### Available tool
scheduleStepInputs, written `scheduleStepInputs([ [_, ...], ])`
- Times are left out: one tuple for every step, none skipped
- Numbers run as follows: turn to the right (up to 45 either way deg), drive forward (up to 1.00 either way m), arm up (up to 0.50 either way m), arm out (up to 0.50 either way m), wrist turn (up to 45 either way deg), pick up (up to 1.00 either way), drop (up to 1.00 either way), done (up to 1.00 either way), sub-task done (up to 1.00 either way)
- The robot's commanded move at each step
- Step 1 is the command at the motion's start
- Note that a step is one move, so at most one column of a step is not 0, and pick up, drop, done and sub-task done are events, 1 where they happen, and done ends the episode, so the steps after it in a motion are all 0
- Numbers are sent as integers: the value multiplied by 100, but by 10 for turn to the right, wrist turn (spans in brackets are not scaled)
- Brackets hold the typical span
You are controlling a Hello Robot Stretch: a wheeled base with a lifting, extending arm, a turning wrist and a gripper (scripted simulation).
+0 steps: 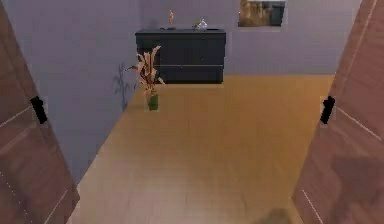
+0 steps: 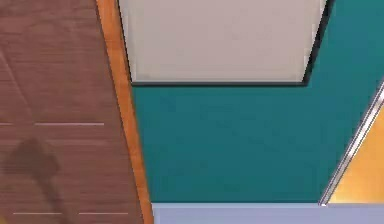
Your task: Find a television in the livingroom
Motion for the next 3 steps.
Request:
scheduleStepInputs([
  [450,0,0,0,0,0,0,0,0],
  [450,0,0,0,0,0,0,0,0],
  [450,0,0,0,0,0,0,0,0],
])
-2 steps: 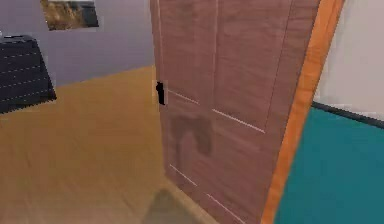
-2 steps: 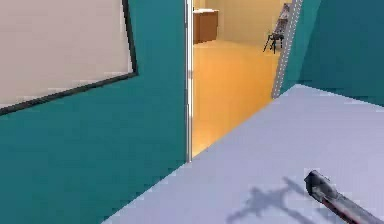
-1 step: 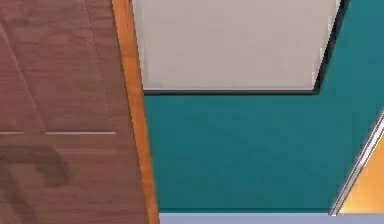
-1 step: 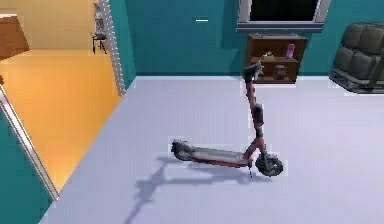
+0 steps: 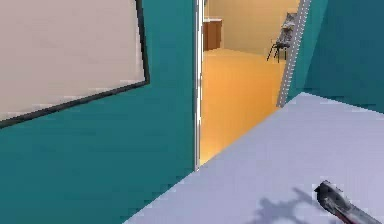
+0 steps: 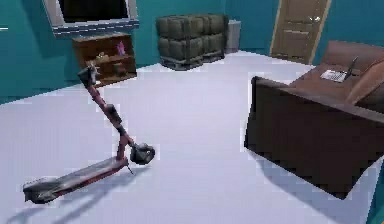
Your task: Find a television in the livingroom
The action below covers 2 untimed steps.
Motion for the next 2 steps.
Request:
scheduleStepInputs([
  [240,0,0,0,0,0,0,0,0],
  [0,100,0,0,0,0,0,0,0],
])
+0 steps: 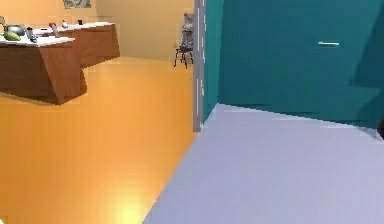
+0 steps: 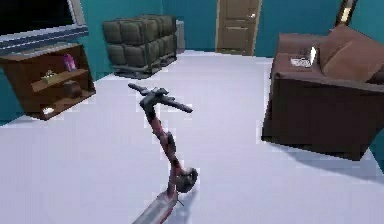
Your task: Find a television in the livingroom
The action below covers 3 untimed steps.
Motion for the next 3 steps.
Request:
scheduleStepInputs([
  [0,40,0,0,0,0,0,0,0],
  [210,0,0,0,0,0,0,0,0],
  [0,40,0,0,0,0,0,0,0],
])
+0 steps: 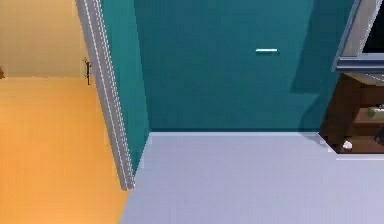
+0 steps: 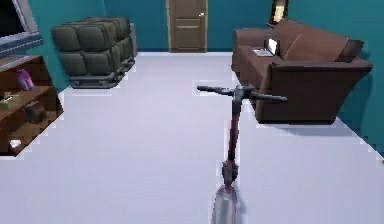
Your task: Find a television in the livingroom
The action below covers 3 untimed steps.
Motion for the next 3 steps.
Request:
scheduleStepInputs([
  [390,0,0,0,0,0,0,0,0],
  [0,100,0,0,0,0,0,0,0],
  [30,0,0,0,0,0,0,0,0],
])
